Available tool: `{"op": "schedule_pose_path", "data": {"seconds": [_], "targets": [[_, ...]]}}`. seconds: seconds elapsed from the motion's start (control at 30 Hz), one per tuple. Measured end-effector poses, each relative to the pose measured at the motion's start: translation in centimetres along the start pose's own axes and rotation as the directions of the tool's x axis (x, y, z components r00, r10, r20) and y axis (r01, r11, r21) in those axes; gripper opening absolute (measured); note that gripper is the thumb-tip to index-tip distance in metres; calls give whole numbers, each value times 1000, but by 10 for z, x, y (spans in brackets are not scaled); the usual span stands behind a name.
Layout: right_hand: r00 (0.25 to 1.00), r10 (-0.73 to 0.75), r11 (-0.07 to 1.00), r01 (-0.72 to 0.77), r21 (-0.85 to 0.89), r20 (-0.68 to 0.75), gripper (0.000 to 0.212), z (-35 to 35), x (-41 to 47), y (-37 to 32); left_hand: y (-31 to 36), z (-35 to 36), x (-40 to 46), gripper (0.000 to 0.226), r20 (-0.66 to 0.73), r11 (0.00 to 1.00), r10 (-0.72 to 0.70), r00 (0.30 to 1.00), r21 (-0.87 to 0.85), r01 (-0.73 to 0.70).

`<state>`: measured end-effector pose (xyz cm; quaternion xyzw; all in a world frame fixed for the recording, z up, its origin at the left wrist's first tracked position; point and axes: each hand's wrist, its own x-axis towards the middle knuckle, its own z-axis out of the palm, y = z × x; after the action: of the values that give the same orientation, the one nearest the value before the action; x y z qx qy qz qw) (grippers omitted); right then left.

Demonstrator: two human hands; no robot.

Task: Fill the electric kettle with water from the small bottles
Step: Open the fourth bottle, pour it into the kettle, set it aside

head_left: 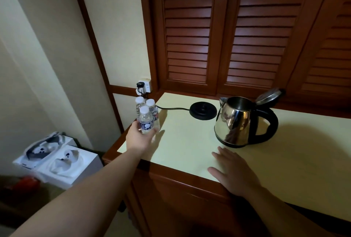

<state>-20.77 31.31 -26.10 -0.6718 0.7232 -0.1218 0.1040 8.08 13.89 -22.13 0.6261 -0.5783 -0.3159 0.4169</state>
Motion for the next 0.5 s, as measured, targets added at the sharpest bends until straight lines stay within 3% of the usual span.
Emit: {"op": "schedule_pose_path", "data": {"seconds": [0.2,0.37,0.5], "targets": [[998,51,993,-48,106,-26,72,2,-1,3,-5,6,-14,52,-24,998,59,998,6,-59],[997,59,984,-65,167,39,68,-6,1,3,-6,18,-30,52,318,979,126,940,-193,-66],[991,107,959,-123,256,75,63,-25,-2,7,4,44,-46,42,447,954,201,872,-290,-71]]}}
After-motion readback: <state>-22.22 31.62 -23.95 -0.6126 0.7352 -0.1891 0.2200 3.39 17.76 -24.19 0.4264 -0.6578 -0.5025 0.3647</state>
